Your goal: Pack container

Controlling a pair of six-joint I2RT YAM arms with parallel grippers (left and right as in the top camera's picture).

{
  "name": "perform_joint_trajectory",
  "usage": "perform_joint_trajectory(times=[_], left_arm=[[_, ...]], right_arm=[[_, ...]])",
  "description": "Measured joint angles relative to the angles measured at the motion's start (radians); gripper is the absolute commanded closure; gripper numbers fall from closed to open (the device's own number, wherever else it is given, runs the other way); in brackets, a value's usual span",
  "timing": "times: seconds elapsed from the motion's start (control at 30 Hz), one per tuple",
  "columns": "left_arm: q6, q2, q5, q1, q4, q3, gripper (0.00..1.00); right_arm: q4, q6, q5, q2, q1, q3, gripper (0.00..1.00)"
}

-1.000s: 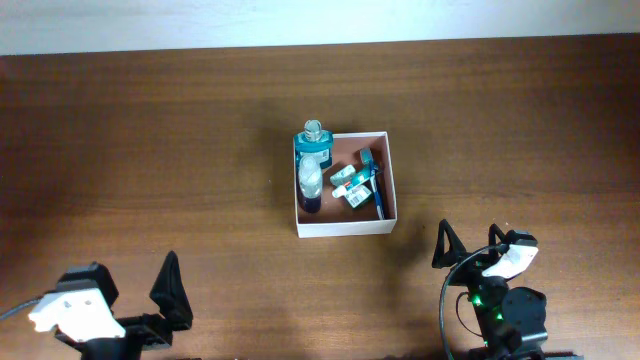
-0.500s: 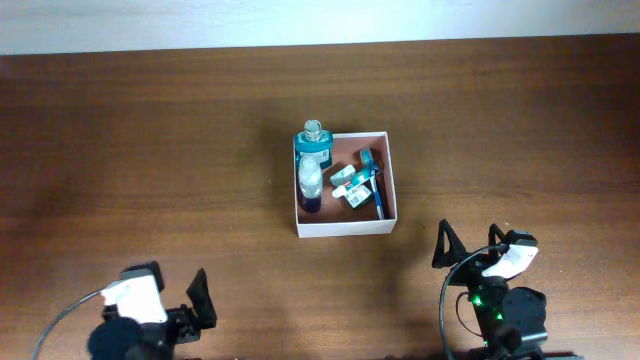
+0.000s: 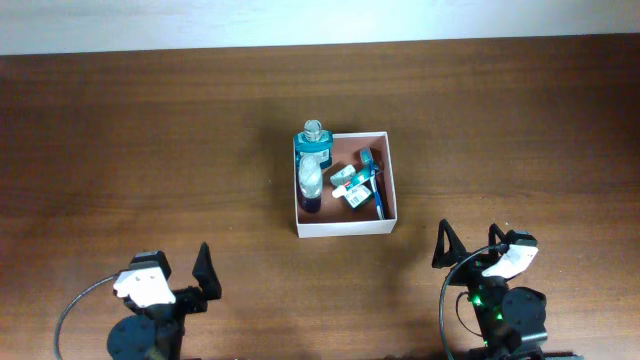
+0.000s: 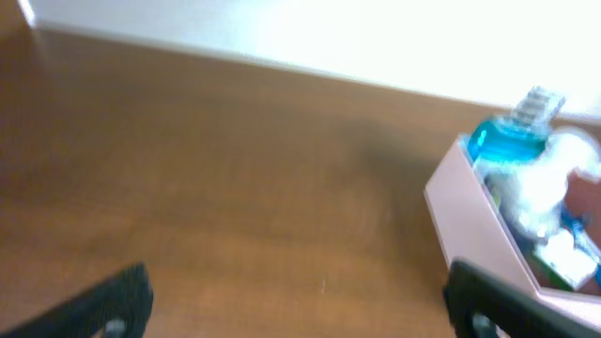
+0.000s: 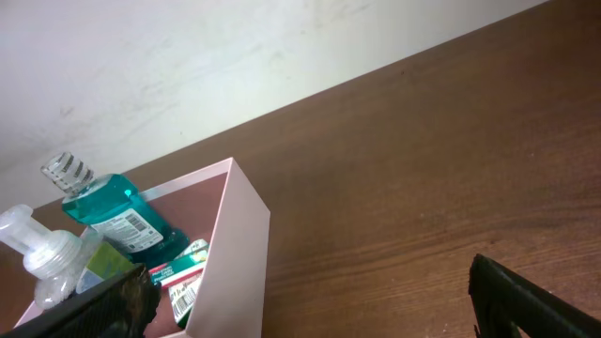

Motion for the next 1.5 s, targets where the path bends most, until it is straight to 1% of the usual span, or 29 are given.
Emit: perform_joint_trajectory(times=[0.17,0.23,0.4,0.73,1.0,1.5], left_arm=[[0.0,-0.015,0.049,0.0,0.266,-0.116,0.01],[0.0,-0.017,0.065,0.0,0.349,-0.149,0.01],[0.0,-0.018,0.079,0.0,0.439,-0.208,0.01],[0.017,-0.018,0.058,0.0,0.494,-0.31,0.01],[0.027,-0.018,-0.018,0.0,0.495,-0.313,0.01],[0.031,-0.018,-0.036,0.0,0.495,-0.313,0.01]], right_arm=[[0.0,-0.001,0.0,0.0,0.0,0.0,0.02],[0.0,0.0,0.0,0.0,0.0,0.0,0.02],[0.0,0.0,0.0,0.0,0.0,0.0,0.02],[0.0,0.0,0.0,0.0,0.0,0.0,0.02],[0.0,0.0,0.0,0.0,0.0,0.0,0.02],[0.0,0.0,0.0,0.0,0.0,0.0,0.01]])
